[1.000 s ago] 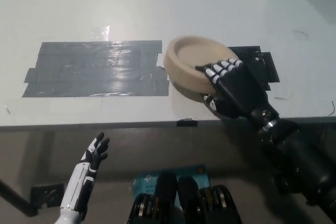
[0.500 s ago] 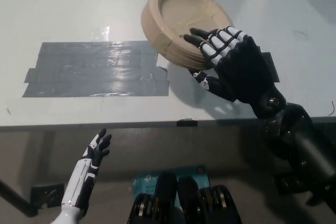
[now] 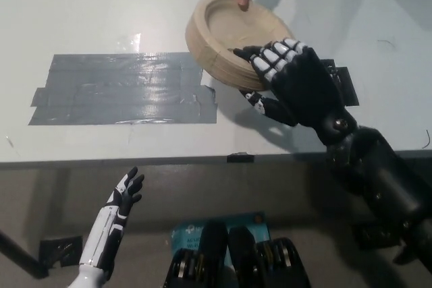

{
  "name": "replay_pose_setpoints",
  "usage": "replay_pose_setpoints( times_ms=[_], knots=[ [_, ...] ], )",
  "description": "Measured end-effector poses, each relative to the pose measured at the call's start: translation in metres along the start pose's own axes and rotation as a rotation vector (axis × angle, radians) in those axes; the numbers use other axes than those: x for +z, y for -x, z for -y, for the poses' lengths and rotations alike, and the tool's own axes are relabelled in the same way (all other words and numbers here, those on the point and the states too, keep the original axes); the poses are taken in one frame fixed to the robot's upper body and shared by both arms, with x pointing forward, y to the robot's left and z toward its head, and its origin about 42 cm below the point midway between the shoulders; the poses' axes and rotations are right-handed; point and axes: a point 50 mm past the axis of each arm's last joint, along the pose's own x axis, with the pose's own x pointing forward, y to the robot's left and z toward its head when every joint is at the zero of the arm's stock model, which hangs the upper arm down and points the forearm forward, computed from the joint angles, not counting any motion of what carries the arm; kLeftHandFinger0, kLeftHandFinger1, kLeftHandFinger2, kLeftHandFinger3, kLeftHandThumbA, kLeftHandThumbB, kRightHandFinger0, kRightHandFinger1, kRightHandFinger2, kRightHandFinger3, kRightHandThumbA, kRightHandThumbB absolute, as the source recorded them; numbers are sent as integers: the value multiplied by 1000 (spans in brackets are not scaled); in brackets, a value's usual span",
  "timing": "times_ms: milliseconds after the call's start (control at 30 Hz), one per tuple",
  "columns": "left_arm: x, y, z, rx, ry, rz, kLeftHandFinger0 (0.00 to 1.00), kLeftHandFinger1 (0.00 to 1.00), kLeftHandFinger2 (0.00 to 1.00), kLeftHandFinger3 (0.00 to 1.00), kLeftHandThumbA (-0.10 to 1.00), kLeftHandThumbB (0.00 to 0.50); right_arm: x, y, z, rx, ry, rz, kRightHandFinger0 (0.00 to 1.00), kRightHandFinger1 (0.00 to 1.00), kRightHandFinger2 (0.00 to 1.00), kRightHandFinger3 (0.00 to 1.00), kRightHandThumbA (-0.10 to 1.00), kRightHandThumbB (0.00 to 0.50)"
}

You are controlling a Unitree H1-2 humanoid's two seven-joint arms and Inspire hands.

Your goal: A stack of plates is kept in the middle of the desk close to the robot and the robot grabs the stack with its right hand, picks it up and hands it to a person.

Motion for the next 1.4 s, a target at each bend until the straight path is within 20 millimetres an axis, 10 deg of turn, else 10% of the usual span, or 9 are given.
replay_pose_setpoints(
  times_ms=[233,267,300,333,633,1133,1400],
  knots=[
    [0,0,1,-2,-1,1,1000,1000,1000,1000,1000,6,-19,-42,-9,8,45,7,4,146,735,549,-100,292],
    [0,0,1,-3,-1,1,1000,1000,1000,1000,1000,1,-21,-46,-8,9,49,6,438,756,1000,1000,274,466],
    [1,0,1,-4,0,1,1000,1000,1000,1000,1000,0,-23,-53,-7,7,55,6,828,1000,1000,1000,412,485],
    [1,0,2,-4,0,1,1000,1000,1000,1000,1000,0,-26,-58,-5,8,52,-5,1000,1000,1000,1000,552,497],
    [1,-1,1,-4,0,0,1000,1000,1000,1000,1000,14,-15,-50,-1,69,-56,-89,1000,1000,1000,1000,839,500],
    [-1,-1,3,-4,4,-7,1000,1000,1000,1000,1000,8,24,1,41,50,-223,-141,1000,1000,1000,1000,911,500],
    [-2,-1,3,-4,5,-11,1000,1000,1000,1000,1000,27,52,71,76,36,-326,-216,1000,1000,1000,1000,995,455]
  ],
)
